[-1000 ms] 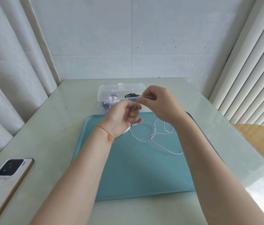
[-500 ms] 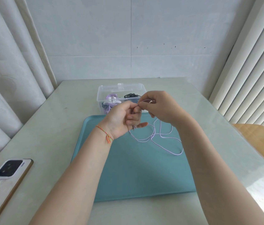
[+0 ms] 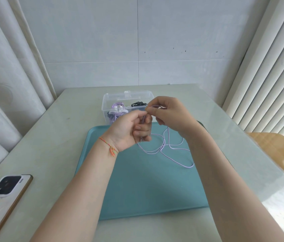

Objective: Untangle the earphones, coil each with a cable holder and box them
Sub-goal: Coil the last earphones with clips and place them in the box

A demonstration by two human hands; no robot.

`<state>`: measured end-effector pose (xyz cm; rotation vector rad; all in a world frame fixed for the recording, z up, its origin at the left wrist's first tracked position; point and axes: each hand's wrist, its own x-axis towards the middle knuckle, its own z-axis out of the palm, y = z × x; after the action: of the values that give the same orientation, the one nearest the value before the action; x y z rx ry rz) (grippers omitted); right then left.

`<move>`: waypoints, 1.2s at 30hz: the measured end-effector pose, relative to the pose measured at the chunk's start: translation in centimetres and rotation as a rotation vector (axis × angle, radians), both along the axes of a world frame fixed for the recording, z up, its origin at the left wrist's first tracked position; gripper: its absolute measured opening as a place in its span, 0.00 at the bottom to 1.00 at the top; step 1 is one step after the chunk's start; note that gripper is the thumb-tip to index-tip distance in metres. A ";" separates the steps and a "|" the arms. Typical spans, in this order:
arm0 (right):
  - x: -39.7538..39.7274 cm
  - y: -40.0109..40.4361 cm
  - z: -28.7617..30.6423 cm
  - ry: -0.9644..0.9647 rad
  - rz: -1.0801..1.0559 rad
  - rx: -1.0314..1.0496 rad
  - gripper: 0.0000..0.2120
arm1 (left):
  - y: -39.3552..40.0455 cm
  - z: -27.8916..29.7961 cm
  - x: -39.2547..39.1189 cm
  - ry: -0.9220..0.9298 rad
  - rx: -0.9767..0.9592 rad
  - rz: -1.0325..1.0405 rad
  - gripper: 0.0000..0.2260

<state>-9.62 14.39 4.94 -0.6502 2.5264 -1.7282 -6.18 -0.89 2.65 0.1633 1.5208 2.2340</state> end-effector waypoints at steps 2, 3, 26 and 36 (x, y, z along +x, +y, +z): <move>0.0 -0.2 -0.1 -0.025 0.014 -0.055 0.04 | -0.1 0.1 0.0 0.000 0.037 0.006 0.15; 0.0 -0.3 -0.1 -0.032 0.013 -0.071 0.05 | -0.2 0.1 0.0 0.000 0.063 0.019 0.13; 1.4 -1.8 0.0 0.034 0.152 0.545 0.10 | 0.2 -0.9 -1.5 0.296 0.058 0.523 0.13; -0.3 0.2 0.3 0.162 -0.080 0.362 0.09 | 0.4 -1.1 -1.2 0.056 -0.202 0.226 0.16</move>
<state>-9.91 14.56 5.27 -0.6948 2.9045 -1.2267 -7.34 -0.49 1.54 -0.0082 1.8651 2.2404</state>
